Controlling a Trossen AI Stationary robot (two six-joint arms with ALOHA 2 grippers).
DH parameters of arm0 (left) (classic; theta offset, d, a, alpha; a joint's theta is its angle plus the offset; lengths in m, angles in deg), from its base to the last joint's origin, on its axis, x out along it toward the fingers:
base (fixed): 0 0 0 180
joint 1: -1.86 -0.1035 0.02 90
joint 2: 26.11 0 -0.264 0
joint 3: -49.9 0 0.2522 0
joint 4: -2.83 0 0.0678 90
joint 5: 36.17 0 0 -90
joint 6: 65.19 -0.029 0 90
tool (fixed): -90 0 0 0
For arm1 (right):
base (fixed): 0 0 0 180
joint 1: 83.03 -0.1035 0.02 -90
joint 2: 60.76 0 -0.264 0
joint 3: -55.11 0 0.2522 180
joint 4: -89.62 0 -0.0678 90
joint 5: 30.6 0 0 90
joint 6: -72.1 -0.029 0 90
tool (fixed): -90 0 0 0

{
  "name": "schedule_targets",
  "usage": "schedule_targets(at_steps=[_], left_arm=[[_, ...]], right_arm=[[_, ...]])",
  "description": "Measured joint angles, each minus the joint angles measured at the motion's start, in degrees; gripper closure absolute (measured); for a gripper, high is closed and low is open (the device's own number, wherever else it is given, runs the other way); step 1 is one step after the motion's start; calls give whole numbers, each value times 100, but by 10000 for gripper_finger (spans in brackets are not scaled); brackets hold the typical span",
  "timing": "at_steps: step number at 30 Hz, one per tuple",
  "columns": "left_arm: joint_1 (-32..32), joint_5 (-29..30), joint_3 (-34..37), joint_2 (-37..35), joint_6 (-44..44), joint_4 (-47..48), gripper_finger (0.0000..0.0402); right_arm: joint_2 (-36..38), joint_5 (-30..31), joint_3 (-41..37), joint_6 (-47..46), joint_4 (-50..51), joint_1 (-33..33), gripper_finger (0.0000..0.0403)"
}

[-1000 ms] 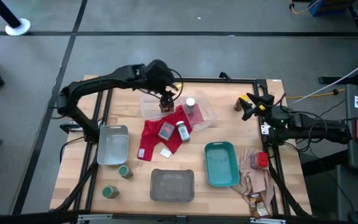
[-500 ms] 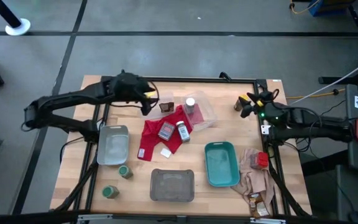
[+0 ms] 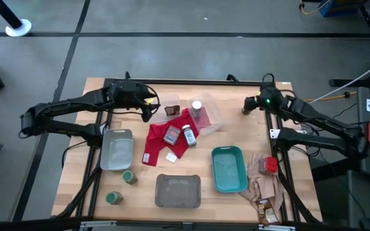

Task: Sort spices by type
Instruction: Put the yellow seasoning bottle into the black transparent bin

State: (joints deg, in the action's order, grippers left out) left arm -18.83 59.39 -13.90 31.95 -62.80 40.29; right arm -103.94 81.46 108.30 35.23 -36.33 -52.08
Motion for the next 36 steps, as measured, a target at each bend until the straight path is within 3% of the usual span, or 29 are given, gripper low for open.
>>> schedule_targets(at_steps=[13, 36], left_arm=[[0, 0, 0, 2, -58, -59, 167], [1, 0, -2, 4, -90, -35, 167]], right_arm=[[-1054, -666, 32, 453, -8, 1017, 139], [-2075, -768, 45, 471, -21, 1110, 139]])
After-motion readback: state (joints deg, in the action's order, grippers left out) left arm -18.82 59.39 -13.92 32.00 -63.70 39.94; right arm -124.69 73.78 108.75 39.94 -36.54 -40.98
